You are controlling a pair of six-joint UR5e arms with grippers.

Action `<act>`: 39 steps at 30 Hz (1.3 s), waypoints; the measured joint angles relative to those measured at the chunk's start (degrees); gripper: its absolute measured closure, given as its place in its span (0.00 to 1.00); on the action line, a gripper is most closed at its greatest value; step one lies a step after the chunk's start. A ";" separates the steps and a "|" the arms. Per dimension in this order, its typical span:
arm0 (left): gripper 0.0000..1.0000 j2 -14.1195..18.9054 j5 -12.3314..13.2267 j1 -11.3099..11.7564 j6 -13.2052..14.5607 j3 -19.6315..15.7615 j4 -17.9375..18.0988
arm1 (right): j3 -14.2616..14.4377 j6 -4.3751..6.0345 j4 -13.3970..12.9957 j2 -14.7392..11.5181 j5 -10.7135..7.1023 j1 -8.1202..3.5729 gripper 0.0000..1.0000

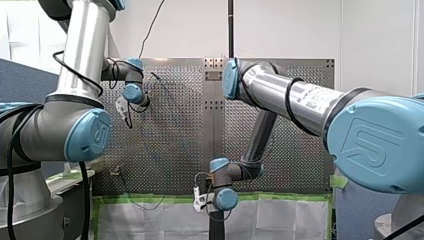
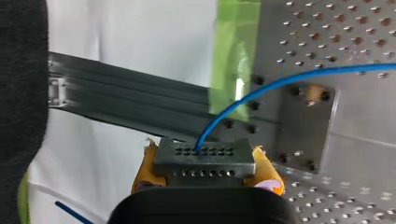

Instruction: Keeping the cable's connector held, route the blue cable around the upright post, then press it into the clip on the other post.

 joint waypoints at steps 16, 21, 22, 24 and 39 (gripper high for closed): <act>0.01 0.00 -0.05 -0.08 0.00 -0.01 -0.12 | 3.32 4.78 -7.52 7.90 0.11 -2.14 1.00; 0.01 0.00 -0.11 -0.06 0.00 -0.01 -0.06 | 5.64 6.31 -9.86 10.17 -0.46 -4.34 1.00; 0.01 0.00 -0.11 -0.06 0.00 0.00 -0.06 | 6.04 6.37 -10.26 10.45 -0.54 -4.74 1.00; 0.01 0.01 -0.12 -0.04 0.00 0.00 -0.05 | 6.77 6.33 -11.23 10.85 -0.64 -5.69 1.00; 0.01 0.01 -0.12 -0.01 0.00 -0.01 -0.14 | 7.91 5.29 -17.06 10.83 -3.13 -10.51 1.00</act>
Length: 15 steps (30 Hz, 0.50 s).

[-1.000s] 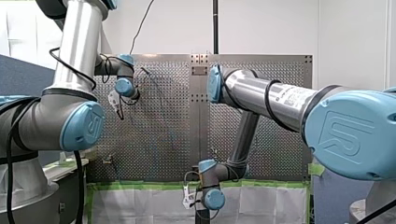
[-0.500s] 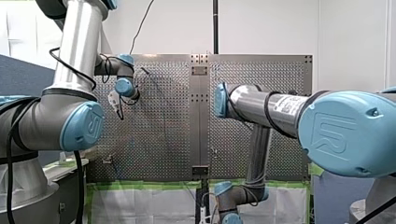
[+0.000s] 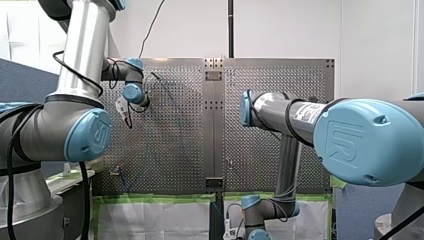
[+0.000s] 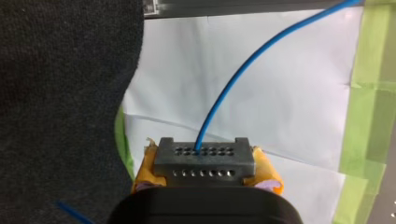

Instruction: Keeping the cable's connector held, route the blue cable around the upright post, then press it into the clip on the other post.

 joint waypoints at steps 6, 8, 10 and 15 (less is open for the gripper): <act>0.01 0.00 -0.09 0.00 -0.03 0.01 -0.07 | 2.58 -0.51 -2.63 -2.38 -0.71 -1.17 1.00; 0.01 0.01 -0.26 0.00 -0.06 0.01 -0.07 | 3.60 -0.64 -3.67 -3.38 -0.57 -1.63 1.00; 0.01 0.00 -0.35 -0.01 -0.07 0.01 -0.08 | 4.48 -1.01 -4.54 -4.26 -0.40 -2.02 1.00; 0.01 0.00 -0.43 -0.03 -0.09 0.01 -0.15 | 7.17 -2.82 -7.24 -6.94 0.13 -2.94 1.00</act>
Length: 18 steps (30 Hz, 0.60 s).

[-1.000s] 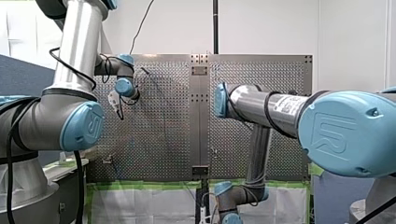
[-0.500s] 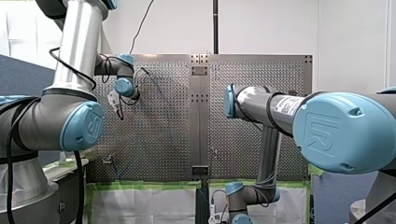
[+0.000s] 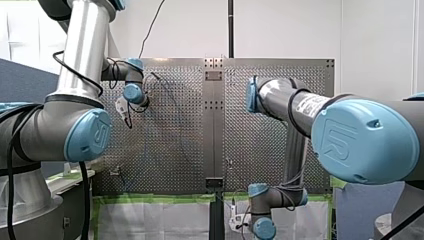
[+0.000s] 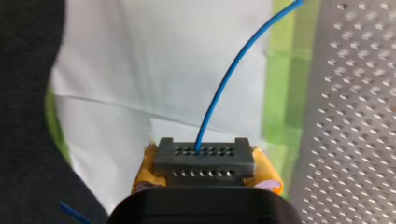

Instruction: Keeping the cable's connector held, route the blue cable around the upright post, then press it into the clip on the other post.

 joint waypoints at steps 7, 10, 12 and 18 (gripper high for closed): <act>0.01 0.02 -0.01 -0.02 0.00 0.00 -0.09 | 3.30 -1.40 -3.30 -3.30 1.31 -0.74 1.00; 0.01 0.01 -0.01 -0.03 0.00 0.00 -0.18 | 4.75 -1.98 -4.74 -4.76 1.52 -0.84 1.00; 0.01 0.00 -0.01 -0.03 0.00 0.00 -0.25 | 5.73 -2.16 -5.73 -5.74 1.61 -0.88 1.00; 0.01 0.00 -0.01 -0.03 0.00 -0.01 -0.35 | 8.53 -2.19 -8.33 -8.53 1.43 -1.15 1.00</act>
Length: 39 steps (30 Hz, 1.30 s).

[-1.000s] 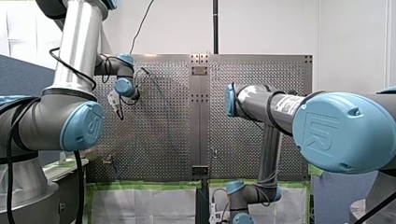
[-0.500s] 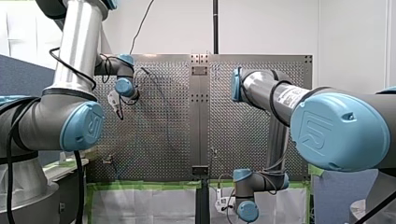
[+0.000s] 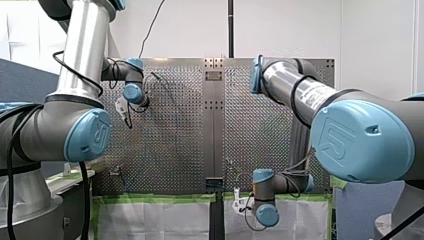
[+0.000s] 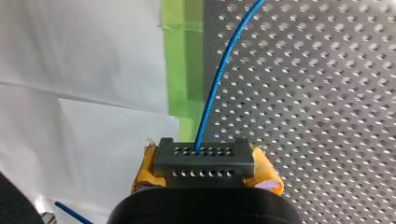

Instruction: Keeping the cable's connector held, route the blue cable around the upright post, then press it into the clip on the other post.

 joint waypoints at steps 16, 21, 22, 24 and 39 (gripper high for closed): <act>0.01 0.02 -0.05 -0.03 0.00 0.00 -0.17 | 7.39 0.01 0.88 -7.39 -2.22 -2.10 1.00; 0.01 0.05 -0.08 -0.03 -0.06 0.00 -0.20 | 9.97 0.00 0.60 -9.96 -3.82 -2.70 1.00; 0.01 0.04 -0.12 -0.03 -0.19 0.01 -0.24 | 10.42 0.00 0.57 -10.42 -4.05 -2.77 1.00; 0.01 0.05 -0.48 -0.03 -0.62 0.01 -0.56 | 11.47 0.00 0.53 -11.47 -4.40 -2.90 1.00; 0.01 0.01 0.25 0.01 -4.75 -0.01 -7.61 | 15.14 0.16 -0.05 -18.57 -6.81 -3.51 1.00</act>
